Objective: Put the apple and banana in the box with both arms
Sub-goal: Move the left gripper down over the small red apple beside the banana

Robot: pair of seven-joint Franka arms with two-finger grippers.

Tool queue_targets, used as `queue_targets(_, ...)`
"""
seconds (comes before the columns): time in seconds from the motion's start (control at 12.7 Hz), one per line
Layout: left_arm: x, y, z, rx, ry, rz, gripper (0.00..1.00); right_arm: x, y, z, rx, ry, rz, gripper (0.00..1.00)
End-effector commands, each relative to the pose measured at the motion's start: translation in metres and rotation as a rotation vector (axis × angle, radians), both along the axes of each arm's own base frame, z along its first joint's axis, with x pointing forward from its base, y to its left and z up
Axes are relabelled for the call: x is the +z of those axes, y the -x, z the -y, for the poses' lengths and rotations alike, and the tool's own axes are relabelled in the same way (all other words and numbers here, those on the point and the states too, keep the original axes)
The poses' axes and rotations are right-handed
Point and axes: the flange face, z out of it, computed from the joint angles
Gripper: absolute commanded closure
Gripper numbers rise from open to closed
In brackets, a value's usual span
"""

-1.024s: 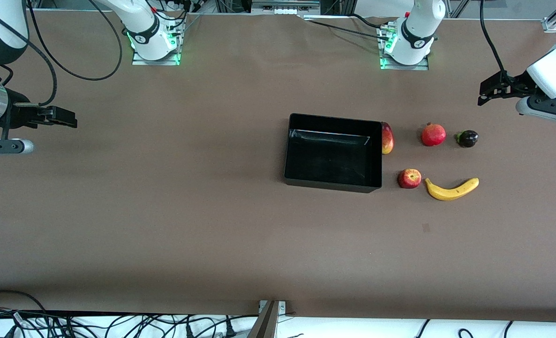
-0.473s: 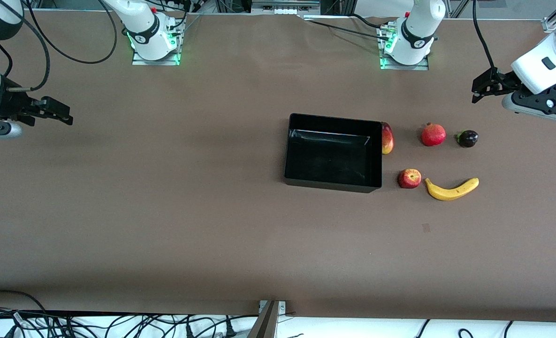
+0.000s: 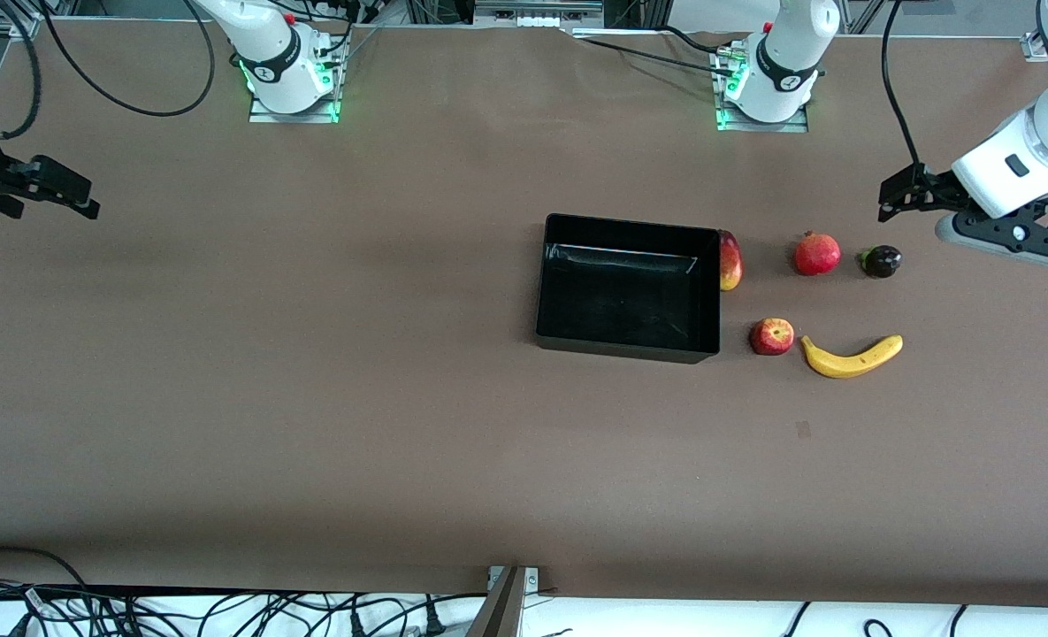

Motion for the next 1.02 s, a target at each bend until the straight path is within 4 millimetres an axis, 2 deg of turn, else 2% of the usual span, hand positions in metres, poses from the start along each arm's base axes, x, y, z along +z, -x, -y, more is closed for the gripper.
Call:
queue_targets(0.0, -0.026, -0.001, -0.011, 0.039, 0.037, 0.011, 0.00, -0.002, 0.000, -0.007, 0.009, 0.001, -0.034, 0.00)
queue_targets(0.32, -0.038, -0.010, -0.008, 0.014, 0.039, 0.026, 0.00, -0.005, -0.003, -0.008, 0.026, 0.005, -0.034, 0.00)
queue_targets(0.39, -0.046, -0.014, -0.009, -0.005, 0.041, 0.024, 0.00, 0.001, -0.004, -0.007, 0.017, 0.010, -0.021, 0.00)
queue_targets(0.47, -0.060, -0.018, -0.009, -0.012, 0.043, 0.023, 0.00, 0.009, -0.007, -0.007, 0.017, 0.020, 0.002, 0.00)
queue_targets(0.55, -0.080, -0.014, -0.007, -0.008, 0.042, -0.012, 0.00, 0.006, -0.010, -0.006, 0.017, 0.012, -0.007, 0.00)
queue_targets(0.71, -0.095, -0.018, -0.008, -0.009, 0.043, -0.008, 0.00, 0.006, -0.009, -0.005, 0.006, 0.010, -0.013, 0.00)
queue_targets(0.95, -0.143, -0.023, -0.008, -0.001, 0.040, 0.070, 0.00, 0.008, -0.008, -0.006, 0.006, 0.009, -0.008, 0.00)
